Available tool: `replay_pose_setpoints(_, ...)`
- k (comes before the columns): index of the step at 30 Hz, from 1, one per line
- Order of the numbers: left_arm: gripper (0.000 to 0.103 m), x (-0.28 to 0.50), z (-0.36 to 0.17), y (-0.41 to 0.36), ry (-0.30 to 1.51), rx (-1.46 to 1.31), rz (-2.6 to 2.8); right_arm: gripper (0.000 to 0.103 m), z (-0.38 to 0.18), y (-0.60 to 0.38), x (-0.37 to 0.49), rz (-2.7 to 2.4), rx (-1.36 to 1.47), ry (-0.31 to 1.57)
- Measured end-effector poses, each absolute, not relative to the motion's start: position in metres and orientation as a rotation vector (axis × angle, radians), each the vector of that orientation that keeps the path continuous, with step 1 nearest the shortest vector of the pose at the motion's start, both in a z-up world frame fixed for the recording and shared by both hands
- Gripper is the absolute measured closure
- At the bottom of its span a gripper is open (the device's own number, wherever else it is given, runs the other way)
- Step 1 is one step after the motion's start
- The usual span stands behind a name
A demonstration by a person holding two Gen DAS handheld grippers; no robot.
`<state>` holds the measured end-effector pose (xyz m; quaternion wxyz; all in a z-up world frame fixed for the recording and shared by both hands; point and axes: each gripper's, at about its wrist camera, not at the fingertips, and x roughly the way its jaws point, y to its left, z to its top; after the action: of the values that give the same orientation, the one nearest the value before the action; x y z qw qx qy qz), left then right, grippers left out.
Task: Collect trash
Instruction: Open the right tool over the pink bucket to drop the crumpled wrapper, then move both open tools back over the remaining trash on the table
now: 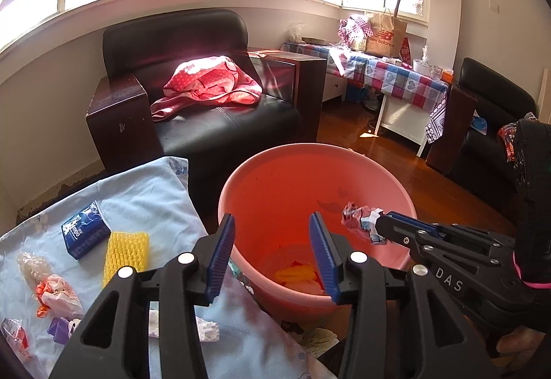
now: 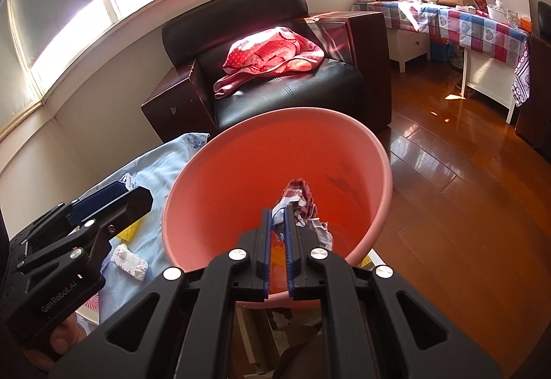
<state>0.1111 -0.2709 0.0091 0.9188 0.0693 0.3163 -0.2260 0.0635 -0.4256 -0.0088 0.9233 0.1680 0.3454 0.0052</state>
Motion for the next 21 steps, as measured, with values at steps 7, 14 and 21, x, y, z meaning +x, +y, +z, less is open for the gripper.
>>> replay_pose_setpoints(7,0.054,0.102,0.021,-0.259,0.622,0.116,-0.459,0.095,-0.011,-0.424,0.063,0.003,0.315,0.730)
replay_pose_setpoints(14,0.054,0.092,0.028,-0.240,0.621,0.090,-0.456,0.095,-0.007,-0.416,0.058,0.028,0.306,0.740)
replay_pose_setpoints(21,0.054,0.076,0.032,-0.192,0.630,0.065,-0.397,0.095,0.002,-0.395,0.051,0.110,0.289,0.724)
